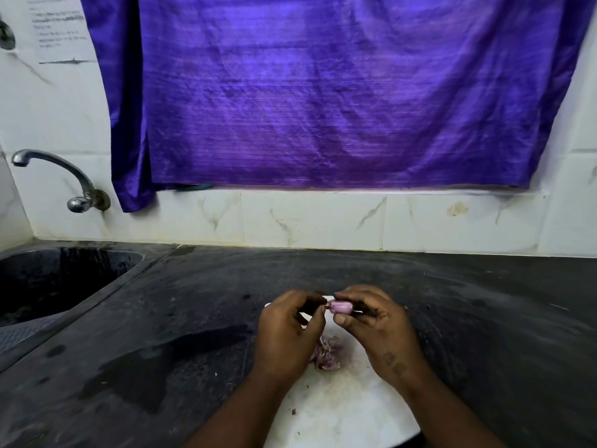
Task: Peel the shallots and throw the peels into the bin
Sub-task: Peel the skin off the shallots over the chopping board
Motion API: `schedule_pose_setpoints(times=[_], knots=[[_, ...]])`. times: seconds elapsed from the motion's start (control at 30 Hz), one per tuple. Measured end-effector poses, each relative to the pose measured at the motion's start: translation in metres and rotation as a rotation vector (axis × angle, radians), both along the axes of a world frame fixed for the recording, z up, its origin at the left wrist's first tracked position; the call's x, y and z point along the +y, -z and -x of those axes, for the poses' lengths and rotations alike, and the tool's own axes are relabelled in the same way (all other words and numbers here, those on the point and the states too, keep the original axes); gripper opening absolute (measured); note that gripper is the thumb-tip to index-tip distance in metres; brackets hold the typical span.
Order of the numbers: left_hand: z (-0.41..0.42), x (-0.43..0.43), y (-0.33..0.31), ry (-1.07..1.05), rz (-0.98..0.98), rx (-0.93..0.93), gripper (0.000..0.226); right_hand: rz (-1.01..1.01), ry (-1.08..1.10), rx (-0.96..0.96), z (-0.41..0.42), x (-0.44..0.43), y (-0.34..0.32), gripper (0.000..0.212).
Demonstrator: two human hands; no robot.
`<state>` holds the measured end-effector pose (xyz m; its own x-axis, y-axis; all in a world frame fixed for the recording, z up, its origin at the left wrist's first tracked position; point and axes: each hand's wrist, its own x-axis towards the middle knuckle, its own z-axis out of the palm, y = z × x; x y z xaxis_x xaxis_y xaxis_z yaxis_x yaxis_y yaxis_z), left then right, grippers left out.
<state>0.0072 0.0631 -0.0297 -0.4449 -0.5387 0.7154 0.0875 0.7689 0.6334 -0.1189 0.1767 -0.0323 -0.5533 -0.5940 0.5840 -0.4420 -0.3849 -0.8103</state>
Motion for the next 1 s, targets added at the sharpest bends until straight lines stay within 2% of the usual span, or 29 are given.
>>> schedule_pose_setpoints(times=[0.2, 0.33, 0.43, 0.57, 0.7, 0.87, 1.0], knots=[[-0.001, 0.001, -0.001, -0.117, 0.122, -0.051, 0.012, -0.074, 0.026, 0.14, -0.002, 0.003, 0.0, 0.027], [-0.001, 0.004, -0.003, -0.124, 0.127, -0.037, 0.01, -0.064, 0.171, 0.184, 0.004, 0.004, 0.002, 0.025], [0.0, 0.004, -0.002, -0.097, 0.065, -0.025, 0.015, -0.01, 0.183, 0.071, 0.01, 0.004, 0.002, 0.027], [-0.001, 0.005, -0.001, 0.016, -0.021, -0.034, 0.021, -0.078, 0.143, 0.195, 0.003, 0.004, 0.002, 0.027], [0.0, 0.006, -0.002, 0.065, -0.048, -0.027, 0.015, -0.083, 0.135, 0.208, 0.004, 0.005, 0.002, 0.028], [0.005, 0.002, 0.0, 0.081, -0.162, -0.018, 0.017, -0.085, 0.116, 0.224, 0.003, 0.003, 0.003, 0.032], [0.004, 0.0, 0.004, 0.125, -0.177, -0.04, 0.02, -0.099, 0.137, 0.243, 0.003, 0.004, 0.003, 0.032]])
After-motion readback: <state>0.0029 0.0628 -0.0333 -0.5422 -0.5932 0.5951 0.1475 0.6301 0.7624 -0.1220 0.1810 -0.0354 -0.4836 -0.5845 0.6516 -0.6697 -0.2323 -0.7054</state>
